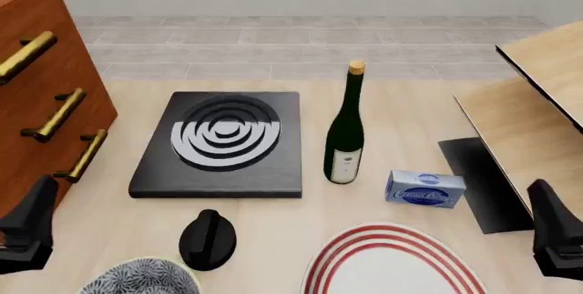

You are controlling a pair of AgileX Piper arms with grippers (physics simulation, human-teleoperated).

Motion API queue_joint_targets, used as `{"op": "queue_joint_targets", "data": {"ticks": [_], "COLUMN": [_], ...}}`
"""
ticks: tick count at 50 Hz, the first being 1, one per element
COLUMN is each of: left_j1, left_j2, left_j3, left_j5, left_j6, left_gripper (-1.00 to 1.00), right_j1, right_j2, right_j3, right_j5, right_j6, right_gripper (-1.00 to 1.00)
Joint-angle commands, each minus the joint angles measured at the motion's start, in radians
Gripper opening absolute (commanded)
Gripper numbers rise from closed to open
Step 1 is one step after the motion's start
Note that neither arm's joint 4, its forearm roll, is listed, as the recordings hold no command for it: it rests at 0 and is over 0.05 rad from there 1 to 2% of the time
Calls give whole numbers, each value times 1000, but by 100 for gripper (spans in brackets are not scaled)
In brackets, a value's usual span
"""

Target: Put the bowl on the stove.

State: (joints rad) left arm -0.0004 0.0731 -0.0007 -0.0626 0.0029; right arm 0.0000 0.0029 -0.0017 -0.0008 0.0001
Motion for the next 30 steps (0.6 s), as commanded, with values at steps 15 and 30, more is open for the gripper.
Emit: {"op": "queue_joint_targets", "data": {"ticks": [15,30], "left_j1": [-90,-102], "left_j2": [-25,-73], "left_j3": [-55,-290], "left_j5": [202,568], "left_j6": [81,102], "left_gripper": [100,100], "right_j1": [0,0], "right_j2": [5,4], "right_j3": [-3,-3], "right_j5": [-1,-1], "right_j6": [0,0], "right_gripper": [100,100]}}
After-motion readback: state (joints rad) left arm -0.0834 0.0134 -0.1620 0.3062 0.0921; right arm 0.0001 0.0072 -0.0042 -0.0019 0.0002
